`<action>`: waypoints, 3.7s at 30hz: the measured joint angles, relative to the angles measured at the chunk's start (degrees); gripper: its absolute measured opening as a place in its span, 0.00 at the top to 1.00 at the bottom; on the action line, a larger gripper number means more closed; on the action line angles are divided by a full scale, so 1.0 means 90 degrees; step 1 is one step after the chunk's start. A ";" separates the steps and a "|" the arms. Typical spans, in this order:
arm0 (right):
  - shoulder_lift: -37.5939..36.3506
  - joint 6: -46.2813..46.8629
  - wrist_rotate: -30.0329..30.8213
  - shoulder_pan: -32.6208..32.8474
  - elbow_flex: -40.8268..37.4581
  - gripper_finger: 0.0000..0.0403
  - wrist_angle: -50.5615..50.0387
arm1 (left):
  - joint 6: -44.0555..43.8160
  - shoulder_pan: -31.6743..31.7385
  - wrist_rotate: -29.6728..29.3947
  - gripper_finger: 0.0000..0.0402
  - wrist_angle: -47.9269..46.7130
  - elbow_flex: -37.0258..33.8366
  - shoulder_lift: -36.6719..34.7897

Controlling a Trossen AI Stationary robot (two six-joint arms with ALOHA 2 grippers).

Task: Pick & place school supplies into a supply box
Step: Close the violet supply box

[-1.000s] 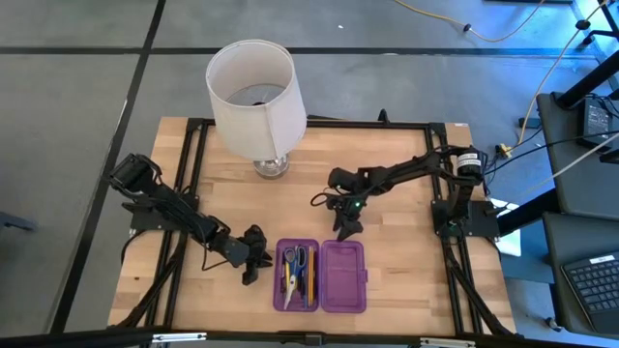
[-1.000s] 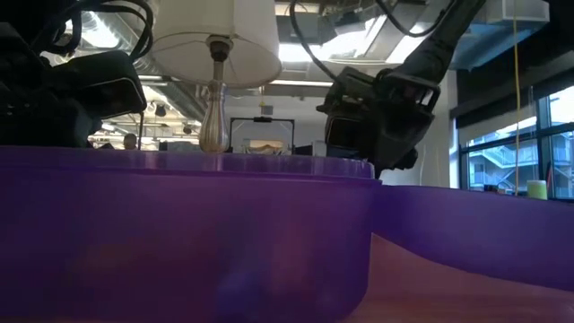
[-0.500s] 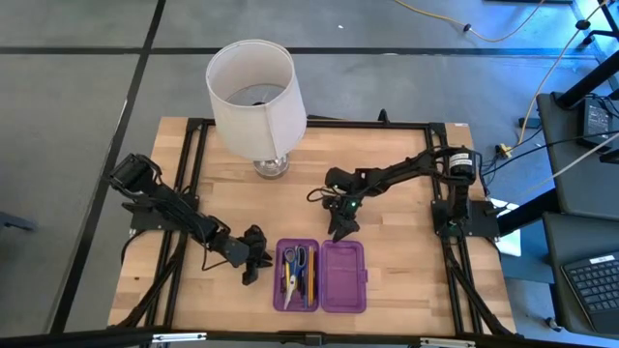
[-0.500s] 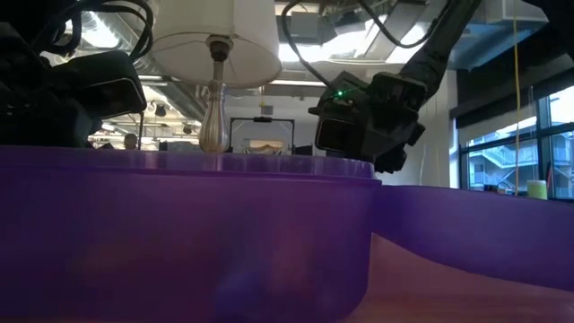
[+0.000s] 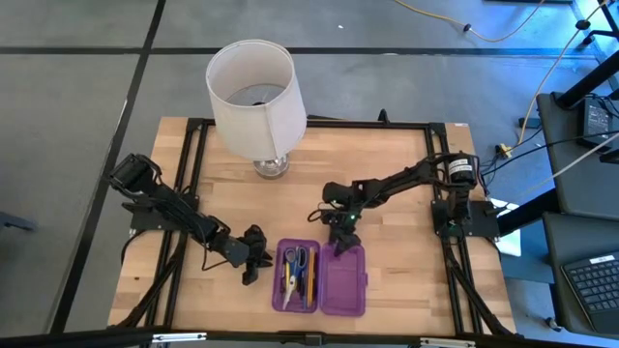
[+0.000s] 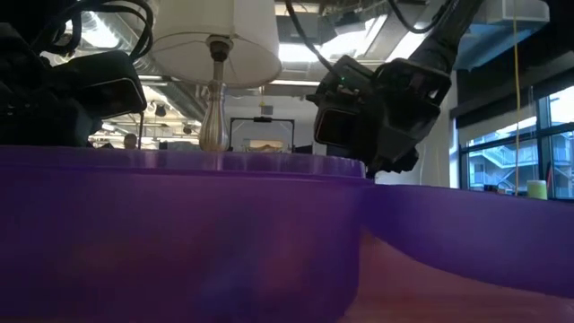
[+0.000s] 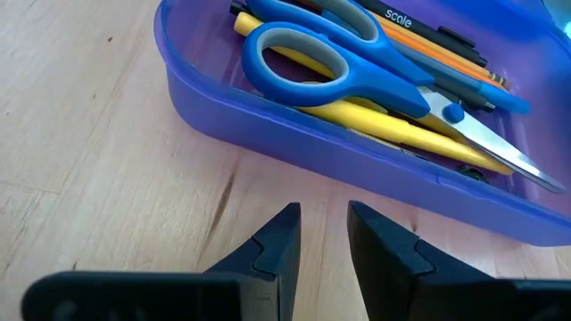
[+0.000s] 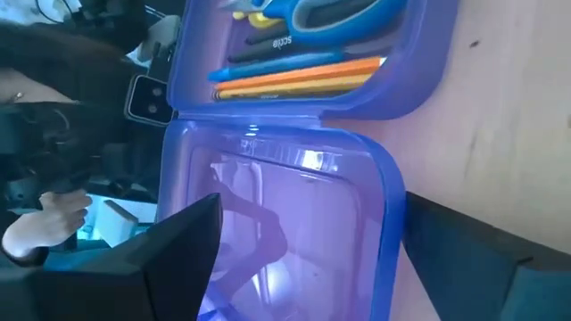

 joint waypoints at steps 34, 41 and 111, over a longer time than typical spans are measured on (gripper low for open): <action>-0.0002 0.0194 -0.0121 0.0031 -0.0012 0.17 -0.0504 | 0.0497 0.0476 0.1141 0.78 -0.0106 0.0398 -0.0139; -0.0005 0.0174 -0.0121 0.0031 -0.0012 0.17 -0.0506 | 0.0761 0.0784 0.1238 0.78 0.0017 0.0396 -0.0605; -0.0190 -0.0168 -0.1783 0.0075 -0.0044 0.17 -0.2841 | 0.1680 0.1168 0.1056 0.78 -0.1332 0.1061 -0.0194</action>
